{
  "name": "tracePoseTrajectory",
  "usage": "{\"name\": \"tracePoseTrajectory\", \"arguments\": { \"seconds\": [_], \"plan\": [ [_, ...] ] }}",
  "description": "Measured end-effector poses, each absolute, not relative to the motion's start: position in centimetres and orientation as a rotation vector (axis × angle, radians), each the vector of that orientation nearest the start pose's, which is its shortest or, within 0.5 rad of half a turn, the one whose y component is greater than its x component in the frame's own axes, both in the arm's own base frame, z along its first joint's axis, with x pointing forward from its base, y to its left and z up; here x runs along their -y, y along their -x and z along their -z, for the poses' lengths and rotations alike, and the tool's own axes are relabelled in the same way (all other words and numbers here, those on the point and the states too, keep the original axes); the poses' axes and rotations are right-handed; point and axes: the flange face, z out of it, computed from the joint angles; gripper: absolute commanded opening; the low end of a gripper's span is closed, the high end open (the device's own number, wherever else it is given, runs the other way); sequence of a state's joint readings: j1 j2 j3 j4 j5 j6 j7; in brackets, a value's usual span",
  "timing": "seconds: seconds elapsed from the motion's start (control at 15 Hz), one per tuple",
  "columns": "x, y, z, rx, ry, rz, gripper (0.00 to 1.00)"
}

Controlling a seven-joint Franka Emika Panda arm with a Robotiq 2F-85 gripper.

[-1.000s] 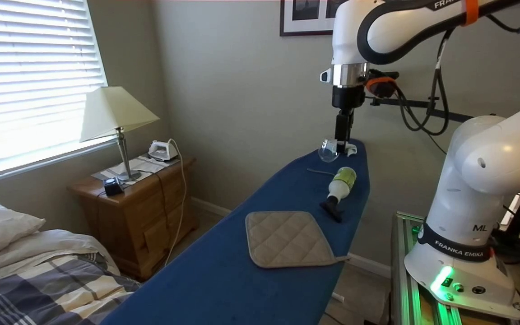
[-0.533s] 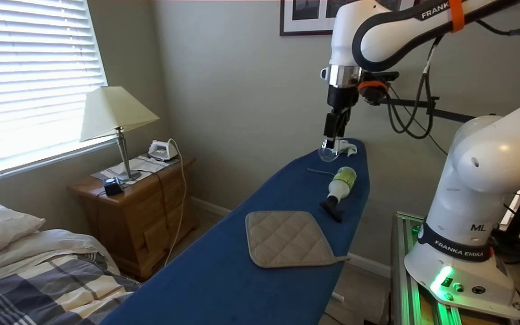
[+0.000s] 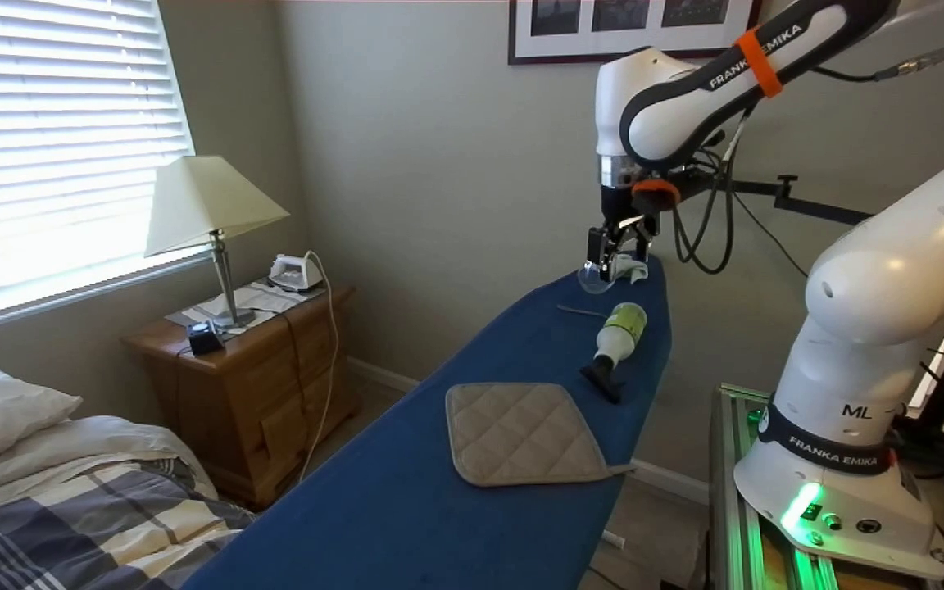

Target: Put the spray bottle upright

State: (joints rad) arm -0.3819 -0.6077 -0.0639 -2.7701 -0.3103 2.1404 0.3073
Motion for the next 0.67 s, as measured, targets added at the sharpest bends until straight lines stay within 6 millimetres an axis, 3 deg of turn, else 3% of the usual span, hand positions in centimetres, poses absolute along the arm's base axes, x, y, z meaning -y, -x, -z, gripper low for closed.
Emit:
{"name": "tracePoseTrajectory", "arguments": {
  "seconds": [0.4,0.67],
  "plan": [
    [17.1,-29.7,-34.5,-1.357,3.078,-0.223,1.0],
    [17.2,-29.7,-33.0,-1.407,3.037,-0.296,1.0]
  ]
}}
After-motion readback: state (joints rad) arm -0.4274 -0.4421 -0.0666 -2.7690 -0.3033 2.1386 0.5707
